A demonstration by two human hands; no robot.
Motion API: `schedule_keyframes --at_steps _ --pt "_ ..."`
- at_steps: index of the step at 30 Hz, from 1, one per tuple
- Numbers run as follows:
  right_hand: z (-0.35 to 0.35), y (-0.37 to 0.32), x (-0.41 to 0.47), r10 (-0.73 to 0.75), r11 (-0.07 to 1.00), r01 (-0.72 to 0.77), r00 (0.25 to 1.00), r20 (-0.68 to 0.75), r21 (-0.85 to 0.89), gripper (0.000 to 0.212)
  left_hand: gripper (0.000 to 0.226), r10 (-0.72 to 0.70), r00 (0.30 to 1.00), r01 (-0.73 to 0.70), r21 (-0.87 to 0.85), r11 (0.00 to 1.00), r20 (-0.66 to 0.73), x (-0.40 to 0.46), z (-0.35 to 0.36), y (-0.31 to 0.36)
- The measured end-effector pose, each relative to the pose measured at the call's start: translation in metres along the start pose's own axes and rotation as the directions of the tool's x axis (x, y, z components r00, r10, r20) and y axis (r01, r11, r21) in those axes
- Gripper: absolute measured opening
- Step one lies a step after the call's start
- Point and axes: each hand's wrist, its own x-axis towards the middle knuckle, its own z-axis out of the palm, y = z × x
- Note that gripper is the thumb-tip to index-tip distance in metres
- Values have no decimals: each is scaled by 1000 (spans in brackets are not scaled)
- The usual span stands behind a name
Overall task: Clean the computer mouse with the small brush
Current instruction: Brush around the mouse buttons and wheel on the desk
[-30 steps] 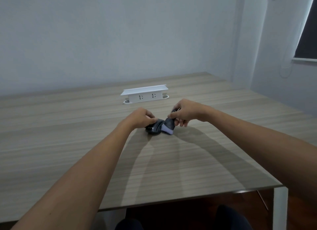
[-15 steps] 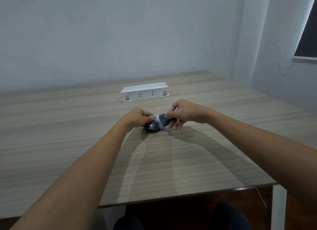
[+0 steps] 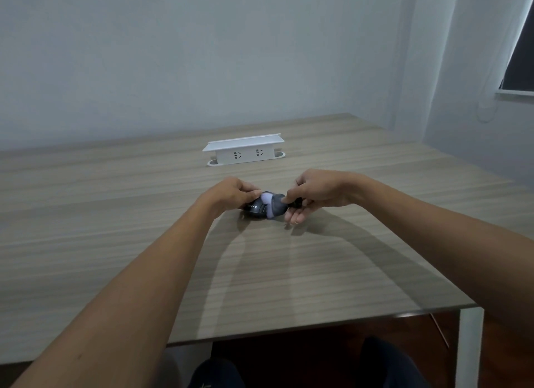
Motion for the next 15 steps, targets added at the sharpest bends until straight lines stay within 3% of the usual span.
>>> schedule_keyframes --at_steps 5,8,10,15 --pt "-5 1 5 38 999 -36 989 -145 17 29 30 -21 1000 21 4 1000 11 -2 -1 1" --pt "1 -2 6 43 999 -40 973 -227 20 17 30 -29 999 28 5 1000 16 -4 -1 4" --pt "9 -7 5 82 994 -66 976 -202 88 17 29 -25 1000 25 -6 1000 10 -4 0 4" --pt "19 -19 -5 238 936 -236 971 22 262 28 29 -20 1000 20 -53 998 0 -3 1 1"
